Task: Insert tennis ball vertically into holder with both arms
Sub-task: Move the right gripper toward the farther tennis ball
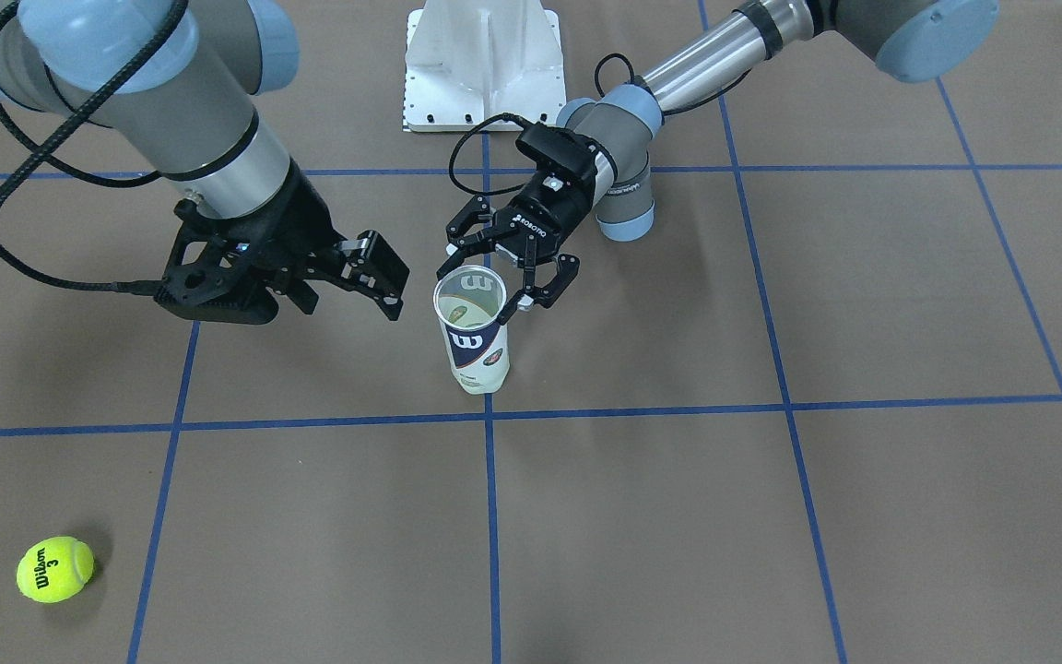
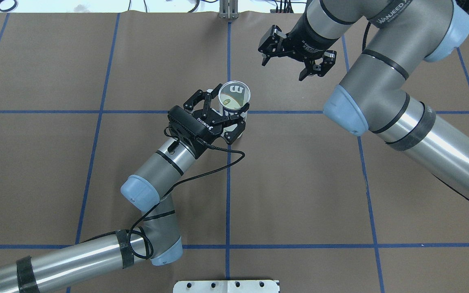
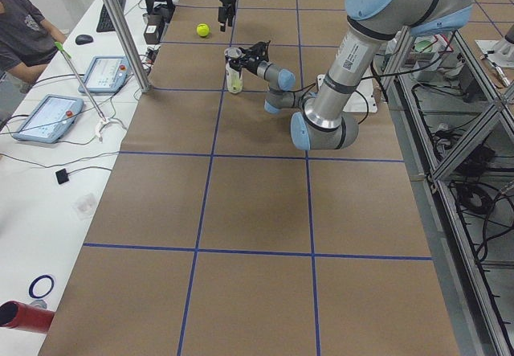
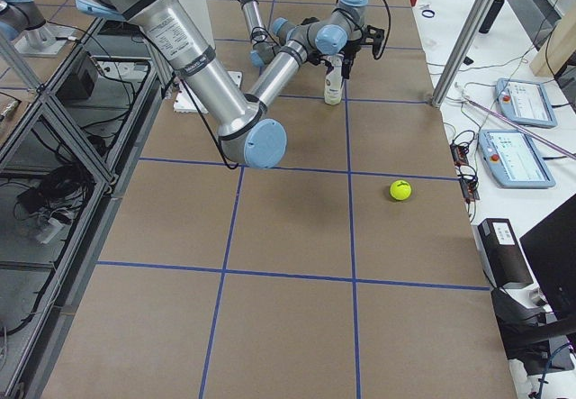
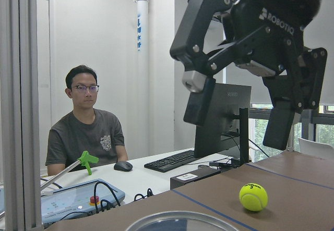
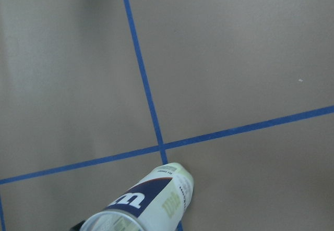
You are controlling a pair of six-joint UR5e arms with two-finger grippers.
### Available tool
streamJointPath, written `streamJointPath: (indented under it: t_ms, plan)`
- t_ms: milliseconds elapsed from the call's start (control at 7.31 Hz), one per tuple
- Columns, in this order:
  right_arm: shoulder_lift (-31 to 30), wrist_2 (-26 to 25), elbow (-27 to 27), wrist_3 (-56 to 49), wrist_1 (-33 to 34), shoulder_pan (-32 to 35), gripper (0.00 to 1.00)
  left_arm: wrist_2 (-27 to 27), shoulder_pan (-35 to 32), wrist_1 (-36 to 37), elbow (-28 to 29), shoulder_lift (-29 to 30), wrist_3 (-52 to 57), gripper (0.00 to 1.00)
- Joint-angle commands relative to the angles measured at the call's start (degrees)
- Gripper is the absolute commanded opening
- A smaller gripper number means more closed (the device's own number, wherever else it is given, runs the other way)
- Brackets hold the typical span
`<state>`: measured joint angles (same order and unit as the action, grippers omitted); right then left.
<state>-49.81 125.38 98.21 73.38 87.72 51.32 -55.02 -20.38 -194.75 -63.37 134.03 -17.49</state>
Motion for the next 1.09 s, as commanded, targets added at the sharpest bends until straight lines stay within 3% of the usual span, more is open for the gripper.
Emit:
streamJointPath:
  t_ms: [0, 411, 821, 958]
  plan:
    - [-4.5, -0.1, -0.6, -8.7, 0.1, 3.5, 0.99, 0.0, -0.1, 0.0, 0.0, 0.0, 0.0, 0.84]
    - [-4.8, -2.9, -13.9, -18.4, -1.0, 8.1, 0.99, 0.0, 0.0, 0.0, -0.1, 0.1, 0.0, 0.84]
    - [-2.8, -9.5, -30.7, -18.7, -11.3, 10.6, 0.99, 0.0, 0.0, 0.0, -0.1, 0.0, 0.0, 0.84]
    - [-2.7, -13.0, -33.7, -23.0, -12.7, 10.8, 0.99, 0.0, 0.0, 0.0, -0.1, 0.0, 0.0, 0.84]
